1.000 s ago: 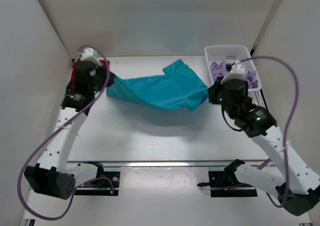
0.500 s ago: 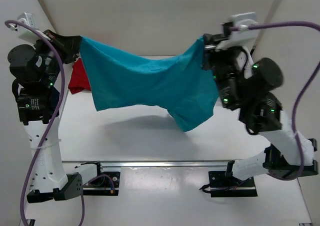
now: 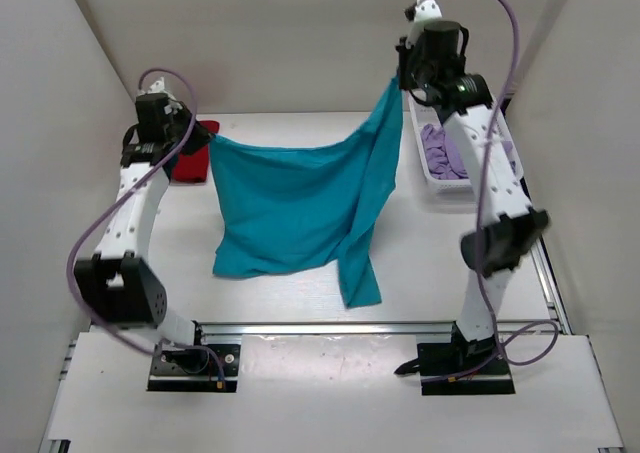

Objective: Fold and stack the t-shirts

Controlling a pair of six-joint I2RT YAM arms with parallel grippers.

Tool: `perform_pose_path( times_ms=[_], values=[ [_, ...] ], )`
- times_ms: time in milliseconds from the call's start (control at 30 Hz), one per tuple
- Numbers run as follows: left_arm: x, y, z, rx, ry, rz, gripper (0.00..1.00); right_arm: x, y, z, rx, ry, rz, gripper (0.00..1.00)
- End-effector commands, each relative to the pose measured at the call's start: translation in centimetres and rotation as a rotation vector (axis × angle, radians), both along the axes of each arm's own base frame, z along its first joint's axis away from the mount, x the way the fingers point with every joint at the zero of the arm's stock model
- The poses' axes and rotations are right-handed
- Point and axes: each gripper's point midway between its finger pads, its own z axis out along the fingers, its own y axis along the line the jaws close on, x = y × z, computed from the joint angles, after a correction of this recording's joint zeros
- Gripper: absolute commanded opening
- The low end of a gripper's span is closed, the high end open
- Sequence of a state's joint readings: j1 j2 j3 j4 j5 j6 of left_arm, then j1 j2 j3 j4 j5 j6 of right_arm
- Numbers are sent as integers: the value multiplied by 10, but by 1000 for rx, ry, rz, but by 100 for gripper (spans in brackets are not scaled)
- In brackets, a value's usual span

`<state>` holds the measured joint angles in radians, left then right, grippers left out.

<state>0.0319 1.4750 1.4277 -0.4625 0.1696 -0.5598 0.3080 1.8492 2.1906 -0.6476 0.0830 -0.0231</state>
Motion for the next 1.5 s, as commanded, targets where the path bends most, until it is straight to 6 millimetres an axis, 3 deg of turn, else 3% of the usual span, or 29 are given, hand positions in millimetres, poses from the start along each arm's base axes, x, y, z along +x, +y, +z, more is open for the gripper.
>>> perform_pose_path(
  times_ms=[0, 33, 100, 133, 167, 200, 300, 367, 400, 533, 600, 633, 667, 700, 733, 767, 800, 833, 867, 900, 933, 967, 1000, 1033, 1067, 1100, 1133, 1267, 1467],
  values=[
    [37, -5, 37, -2, -109, 2, 0, 23, 8, 67, 181, -142, 146, 0],
    [46, -7, 38, -9, -110, -6, 0, 29, 2, 79, 231, -191, 162, 0],
    [57, -8, 89, -31, -217, -5, 0, 27, -10, 111, 281, -277, 170, 0],
    [64, -7, 98, -56, -235, -10, 0, 25, -22, 135, 293, -347, 156, 0],
    [67, -2, 126, -56, -290, 0, 0, 21, -28, 150, 290, -394, 152, 0],
    [66, -1, 154, -68, -346, -6, 0, 10, -35, 179, 290, -484, 145, 0],
    [61, 11, 202, -73, -457, 15, 0, -18, -45, 221, 265, -618, 147, 0],
    [53, 28, 222, -74, -520, 54, 0, -34, -39, 234, 256, -646, 190, 0],
    [52, 33, 220, -82, -523, 68, 0, -40, -39, 237, 257, -649, 194, 0],
    [38, 45, 203, -79, -511, 92, 0, -43, -33, 211, 210, -580, 187, 0],
    [29, 46, 188, -65, -489, 103, 0, -45, -30, 188, 179, -512, 167, 0],
    [22, 50, 176, -47, -478, 128, 0, -45, -23, 159, 164, -436, 169, 0],
    [21, 53, 143, -36, -420, 143, 0, -62, -28, 160, 165, -435, 143, 0],
    [10, 53, 125, -28, -408, 155, 0, -54, -24, 115, 117, -357, 139, 0],
    [0, 56, 126, -5, -429, 173, 0, -63, -21, 81, 115, -319, 139, 0],
    [-5, 54, 88, -4, -356, 170, 0, -83, -24, 84, 121, -349, 136, 0],
    [-18, 58, 64, 21, -332, 192, 0, -97, -20, 45, 132, -290, 147, 0],
    [-28, 59, 61, 16, -344, 197, 0, -99, -20, -8, 172, -184, 138, 0],
    [-41, 58, 29, 22, -300, 199, 0, -117, -20, -47, 198, -107, 134, 0],
    [-48, 61, -12, 14, -223, 219, 0, -131, -25, -51, 216, -119, 116, 0],
    [-57, 64, -23, 17, -219, 233, 0, -142, -24, -96, 236, -32, 107, 0],
    [-71, 61, -55, 4, -166, 235, 0, -157, -23, -104, 268, -21, 104, 0],
    [-81, 60, -89, 1, -107, 243, 0, -172, -28, -135, 265, 34, 74, 0],
    [-89, 57, -102, 3, -76, 244, 0, -185, -30, -171, 285, 116, 42, 0],
    [-101, 57, -126, -2, -32, 248, 0, -199, -29, -192, 324, 168, 21, 0],
    [-114, 51, -153, -11, 21, 240, 0, -210, -34, -198, 364, 193, -13, 0],
    [-125, 47, -172, -35, 68, 234, 0, -222, -39, -220, 370, 253, -46, 0],
    [-151, 39, -199, -41, 118, 212, 0, -274, -42, -285, 403, 482, -103, 0],
    [-184, 39, -210, 8, 176, 188, 0, -325, -24, -285, 479, 551, -74, 1]
  ],
)
